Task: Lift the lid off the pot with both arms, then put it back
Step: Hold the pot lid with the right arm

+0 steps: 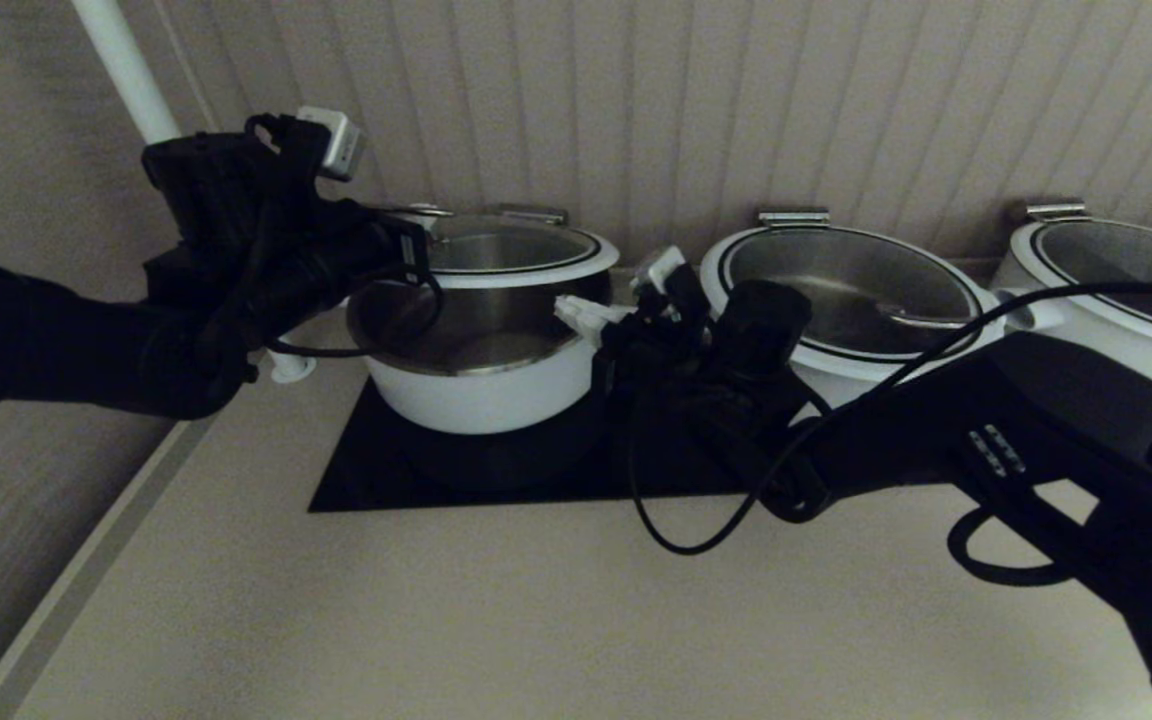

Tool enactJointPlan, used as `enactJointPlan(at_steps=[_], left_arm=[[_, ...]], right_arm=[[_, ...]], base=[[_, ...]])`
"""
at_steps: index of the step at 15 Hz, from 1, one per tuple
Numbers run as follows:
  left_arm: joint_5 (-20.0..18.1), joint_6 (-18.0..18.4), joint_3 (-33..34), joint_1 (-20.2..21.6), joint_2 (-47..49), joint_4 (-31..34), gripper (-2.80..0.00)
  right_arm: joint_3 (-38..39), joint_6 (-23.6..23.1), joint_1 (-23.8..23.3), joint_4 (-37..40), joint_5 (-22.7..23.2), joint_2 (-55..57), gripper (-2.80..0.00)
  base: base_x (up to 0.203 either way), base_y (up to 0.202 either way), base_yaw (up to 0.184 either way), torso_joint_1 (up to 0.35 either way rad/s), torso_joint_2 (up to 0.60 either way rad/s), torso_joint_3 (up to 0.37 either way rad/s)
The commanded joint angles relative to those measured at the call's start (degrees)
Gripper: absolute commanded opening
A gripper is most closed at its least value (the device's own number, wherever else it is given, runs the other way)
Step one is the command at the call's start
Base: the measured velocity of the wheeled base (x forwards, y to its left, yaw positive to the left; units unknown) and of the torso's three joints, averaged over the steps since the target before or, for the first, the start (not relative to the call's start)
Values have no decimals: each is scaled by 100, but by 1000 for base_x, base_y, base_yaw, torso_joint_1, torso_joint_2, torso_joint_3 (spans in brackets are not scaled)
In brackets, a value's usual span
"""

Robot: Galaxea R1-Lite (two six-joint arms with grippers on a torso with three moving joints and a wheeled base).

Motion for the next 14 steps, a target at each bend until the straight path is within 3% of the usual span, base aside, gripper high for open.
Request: enactJointPlan(at_steps=[1, 6, 14], left_arm=[[-8, -5, 9, 5, 0, -25, -280], [-8, -4, 44, 2, 6, -34, -280], [-17, 16, 642, 2, -282, -25, -280]], right_arm=[[-187, -8, 0, 31, 18, 48, -280], [-555, -8, 0, 224, 18, 57, -280], [-564, -17, -26, 258, 18, 57, -280]], base=[[0, 0, 0, 0, 0, 0], [0, 0, 0, 0, 0, 0], [0, 0, 0, 0, 0, 0]])
